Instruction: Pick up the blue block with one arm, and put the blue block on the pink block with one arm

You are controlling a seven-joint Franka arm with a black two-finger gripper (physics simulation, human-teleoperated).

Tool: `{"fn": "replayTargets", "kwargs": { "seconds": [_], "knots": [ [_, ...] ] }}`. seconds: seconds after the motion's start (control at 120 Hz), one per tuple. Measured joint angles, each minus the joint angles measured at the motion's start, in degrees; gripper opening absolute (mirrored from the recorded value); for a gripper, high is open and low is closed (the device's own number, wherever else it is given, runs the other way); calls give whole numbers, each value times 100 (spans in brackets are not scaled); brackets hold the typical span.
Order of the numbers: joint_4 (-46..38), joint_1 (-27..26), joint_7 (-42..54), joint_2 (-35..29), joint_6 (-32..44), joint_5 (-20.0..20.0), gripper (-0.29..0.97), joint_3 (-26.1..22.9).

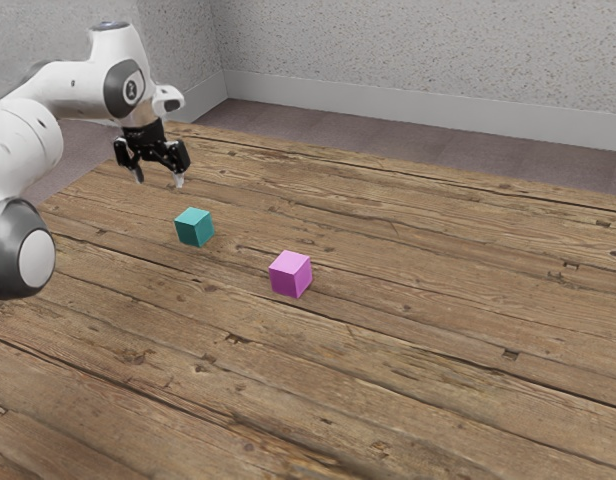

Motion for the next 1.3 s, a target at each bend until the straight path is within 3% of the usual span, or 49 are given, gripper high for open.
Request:
{"fn": "replayTargets", "kwargs": {
  "seconds": [0.292, 0.525, 1.3],
  "knots": [
    [537, 55, 499, 828, 233, 67, 68, 12],
    [1462, 138, 819, 1600, 358, 69, 68, -36],
    [1926, 401, 1359, 2284, 1230, 9, 68, -466]
  ]
}}
